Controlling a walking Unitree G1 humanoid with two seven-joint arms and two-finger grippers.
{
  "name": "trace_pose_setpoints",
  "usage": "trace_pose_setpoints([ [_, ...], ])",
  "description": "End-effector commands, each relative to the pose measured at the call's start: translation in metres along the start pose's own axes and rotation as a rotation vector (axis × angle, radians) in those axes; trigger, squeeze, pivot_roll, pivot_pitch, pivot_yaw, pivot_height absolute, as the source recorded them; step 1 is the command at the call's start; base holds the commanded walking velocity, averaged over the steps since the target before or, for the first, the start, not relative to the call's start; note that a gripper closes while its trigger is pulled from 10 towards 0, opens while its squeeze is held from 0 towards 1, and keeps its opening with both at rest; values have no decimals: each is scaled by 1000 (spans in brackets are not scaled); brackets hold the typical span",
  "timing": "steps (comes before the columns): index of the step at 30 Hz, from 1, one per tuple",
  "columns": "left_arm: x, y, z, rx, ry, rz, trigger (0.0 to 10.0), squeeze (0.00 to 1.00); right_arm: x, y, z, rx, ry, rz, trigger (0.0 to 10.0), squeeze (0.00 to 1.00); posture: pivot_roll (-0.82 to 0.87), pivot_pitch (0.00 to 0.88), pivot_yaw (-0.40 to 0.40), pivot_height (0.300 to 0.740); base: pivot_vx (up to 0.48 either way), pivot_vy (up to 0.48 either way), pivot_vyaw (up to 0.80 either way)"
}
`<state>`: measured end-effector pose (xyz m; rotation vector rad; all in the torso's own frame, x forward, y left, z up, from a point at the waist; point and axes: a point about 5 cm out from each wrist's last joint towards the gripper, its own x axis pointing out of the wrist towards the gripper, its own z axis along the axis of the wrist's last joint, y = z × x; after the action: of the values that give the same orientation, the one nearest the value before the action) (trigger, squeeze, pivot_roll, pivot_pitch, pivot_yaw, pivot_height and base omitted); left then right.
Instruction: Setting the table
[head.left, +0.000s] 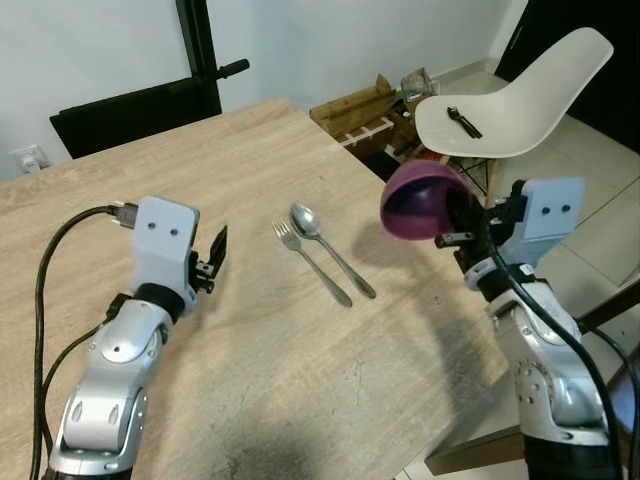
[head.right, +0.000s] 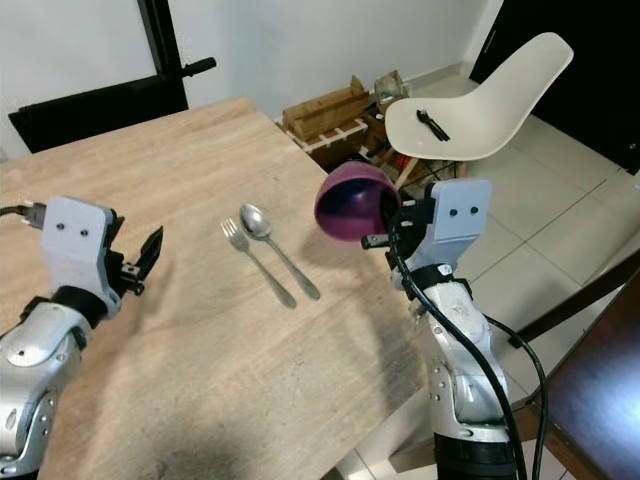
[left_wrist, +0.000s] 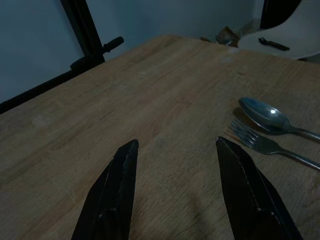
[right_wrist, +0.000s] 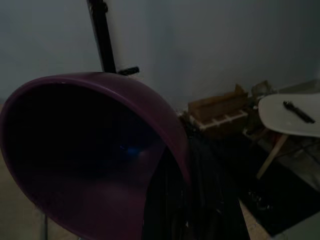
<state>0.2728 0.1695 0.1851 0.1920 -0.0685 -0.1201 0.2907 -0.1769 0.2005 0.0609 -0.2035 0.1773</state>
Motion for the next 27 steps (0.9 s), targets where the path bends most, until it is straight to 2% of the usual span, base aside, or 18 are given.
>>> trace_pose_setpoints([
  [1,-2,-3,-1,11,0,2,10000,0,-2,-3,1,20,-5,-22,10000,0,-62,56,21,740,0,0,0],
  [18,1,-12,0,-9,-16,8,10000,0,2,-1,-1,56,15,-47,10000,0,-65,59,16,740,0,0,0],
  [27,1,-12,2,-10,-23,10,10000,0,3,0,-2,61,19,-49,10000,0,-65,59,15,740,-288,0,0],
])
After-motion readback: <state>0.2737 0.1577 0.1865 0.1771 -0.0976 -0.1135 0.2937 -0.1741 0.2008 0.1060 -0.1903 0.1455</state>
